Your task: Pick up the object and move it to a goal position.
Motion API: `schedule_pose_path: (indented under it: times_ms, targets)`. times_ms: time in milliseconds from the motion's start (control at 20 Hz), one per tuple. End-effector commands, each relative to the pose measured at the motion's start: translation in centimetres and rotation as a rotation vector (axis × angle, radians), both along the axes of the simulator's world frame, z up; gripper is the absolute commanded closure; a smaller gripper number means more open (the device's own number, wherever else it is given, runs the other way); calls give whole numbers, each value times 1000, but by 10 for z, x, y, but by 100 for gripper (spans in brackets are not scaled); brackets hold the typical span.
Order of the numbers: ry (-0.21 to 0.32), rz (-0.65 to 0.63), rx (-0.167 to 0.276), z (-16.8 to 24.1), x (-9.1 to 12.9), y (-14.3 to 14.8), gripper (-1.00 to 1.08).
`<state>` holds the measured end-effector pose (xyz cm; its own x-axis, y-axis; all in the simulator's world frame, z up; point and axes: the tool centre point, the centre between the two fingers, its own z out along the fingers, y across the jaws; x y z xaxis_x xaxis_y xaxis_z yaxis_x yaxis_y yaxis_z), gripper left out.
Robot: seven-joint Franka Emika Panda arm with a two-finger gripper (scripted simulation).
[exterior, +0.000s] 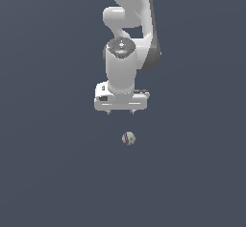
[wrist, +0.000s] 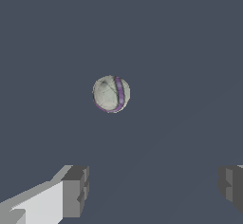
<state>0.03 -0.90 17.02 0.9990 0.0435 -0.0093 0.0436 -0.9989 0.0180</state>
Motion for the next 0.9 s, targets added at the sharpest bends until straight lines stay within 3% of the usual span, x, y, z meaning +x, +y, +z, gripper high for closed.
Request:
schedule_pose_path:
  times_ms: [0, 400, 850]
  targets:
    - [1, 3, -2, 0, 0, 0, -92]
    - [2, 46, -3, -3, 2, 1, -92]
    - [7, 203, -6, -11, 8, 4, -92]
